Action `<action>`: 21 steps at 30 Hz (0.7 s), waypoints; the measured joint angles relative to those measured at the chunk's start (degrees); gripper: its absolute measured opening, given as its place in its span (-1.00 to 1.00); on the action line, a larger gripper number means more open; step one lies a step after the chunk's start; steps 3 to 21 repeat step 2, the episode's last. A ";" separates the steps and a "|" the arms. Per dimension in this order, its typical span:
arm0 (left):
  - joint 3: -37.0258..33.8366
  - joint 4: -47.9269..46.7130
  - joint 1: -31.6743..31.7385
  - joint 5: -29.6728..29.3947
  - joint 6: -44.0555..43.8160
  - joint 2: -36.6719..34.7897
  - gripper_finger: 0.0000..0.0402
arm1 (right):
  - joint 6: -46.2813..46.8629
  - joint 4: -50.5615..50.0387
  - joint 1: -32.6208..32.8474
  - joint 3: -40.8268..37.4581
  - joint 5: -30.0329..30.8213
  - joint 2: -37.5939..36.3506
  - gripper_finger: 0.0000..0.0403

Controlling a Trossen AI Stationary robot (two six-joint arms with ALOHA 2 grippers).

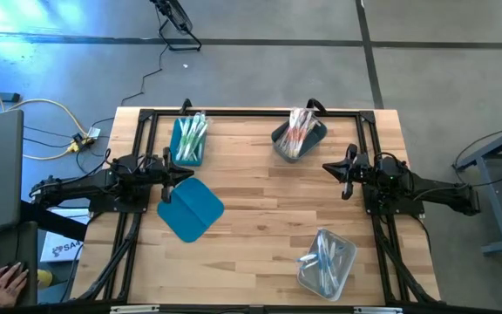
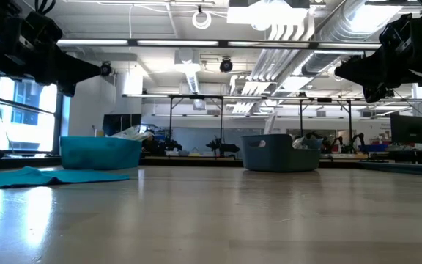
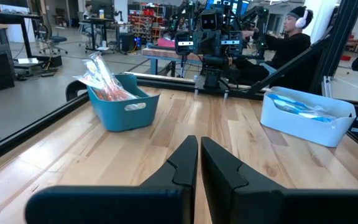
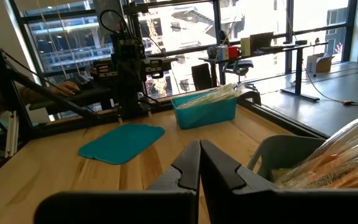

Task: Pick & Place Toothbrushes
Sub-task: Return to Home Position

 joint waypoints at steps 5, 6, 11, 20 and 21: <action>0.00 -0.01 -0.01 0.00 0.01 0.00 -0.90 | 0.02 0.00 0.00 0.02 0.00 0.00 -0.99; 0.00 -0.01 -0.01 0.00 0.01 0.00 -0.90 | 0.02 0.00 0.00 0.02 0.00 0.00 -0.99; 0.00 -0.01 -0.01 0.00 0.01 0.00 -0.90 | 0.02 0.00 0.00 0.02 0.00 0.00 -0.99; 0.00 -0.01 -0.01 0.00 0.01 0.00 -0.90 | 0.02 0.00 0.00 0.02 0.00 0.00 -0.99; 0.00 -0.01 -0.01 0.00 0.01 0.00 -0.90 | 0.02 0.00 0.00 0.02 0.00 0.00 -0.99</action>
